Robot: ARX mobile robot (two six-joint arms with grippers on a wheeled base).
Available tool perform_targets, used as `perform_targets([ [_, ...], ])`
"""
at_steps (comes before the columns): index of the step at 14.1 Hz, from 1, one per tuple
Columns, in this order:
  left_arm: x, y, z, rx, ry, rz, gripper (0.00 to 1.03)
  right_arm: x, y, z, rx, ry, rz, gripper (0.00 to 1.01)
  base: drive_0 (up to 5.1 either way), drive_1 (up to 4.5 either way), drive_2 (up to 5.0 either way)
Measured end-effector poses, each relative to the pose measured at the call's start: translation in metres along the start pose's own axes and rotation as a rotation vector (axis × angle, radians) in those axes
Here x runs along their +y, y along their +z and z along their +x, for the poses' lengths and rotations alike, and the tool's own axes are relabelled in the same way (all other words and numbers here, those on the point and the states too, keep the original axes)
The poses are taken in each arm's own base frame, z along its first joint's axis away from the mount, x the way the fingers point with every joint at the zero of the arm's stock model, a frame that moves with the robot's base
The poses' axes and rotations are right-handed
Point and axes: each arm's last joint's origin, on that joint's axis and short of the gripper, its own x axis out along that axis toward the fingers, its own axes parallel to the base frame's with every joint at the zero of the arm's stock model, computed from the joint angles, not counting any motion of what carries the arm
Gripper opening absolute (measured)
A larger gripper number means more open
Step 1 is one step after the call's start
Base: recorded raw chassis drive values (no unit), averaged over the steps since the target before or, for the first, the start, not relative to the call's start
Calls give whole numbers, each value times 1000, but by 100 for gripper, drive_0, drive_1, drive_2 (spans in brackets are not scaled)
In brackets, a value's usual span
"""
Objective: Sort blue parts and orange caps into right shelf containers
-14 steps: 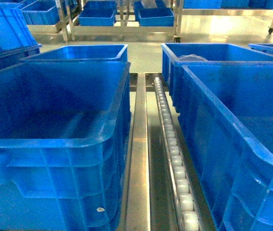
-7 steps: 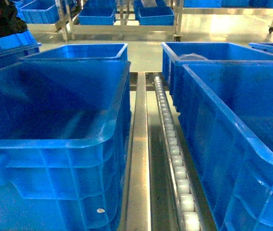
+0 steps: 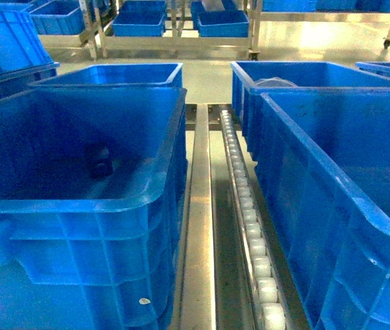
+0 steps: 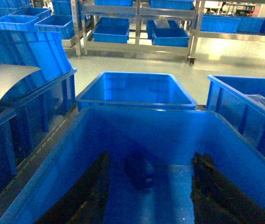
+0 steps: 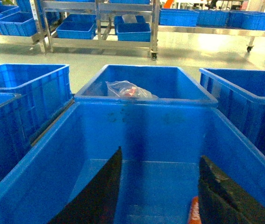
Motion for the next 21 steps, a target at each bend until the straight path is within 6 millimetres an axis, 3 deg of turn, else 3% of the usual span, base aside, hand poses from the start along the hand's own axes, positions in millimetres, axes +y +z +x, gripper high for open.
perform_targets([
  [2, 11, -16, -31, 19, -15, 3, 16, 0, -11, -28, 6, 0, 2, 19, 0, 0, 0],
  [3, 15, -20, -39, 18, 1, 3, 5, 0, -13, -36, 4, 0, 2, 8, 0, 0, 0],
  [4, 17, -21, -47, 12, 11, 3, 2, 0, -16, -44, 5, 0, 2, 1, 0, 0, 0],
  [11, 16, -35, -89, 15, -2, 3, 2, 0, -29, -82, -32, 1, 5, 1, 0, 0, 0],
  [13, 16, -37, -96, 10, -2, 3, 2, 1, -39, -89, 32, 2, 5, 1, 0, 0, 0],
  [16, 16, -50, -107, 41, -2, 3, 2, 0, -34, -99, -2, 2, 6, 1, 0, 0, 0],
  [21, 16, -43, -118, 6, -2, 3, 2, 0, -30, -110, -13, 1, 6, 1, 0, 0, 0],
])
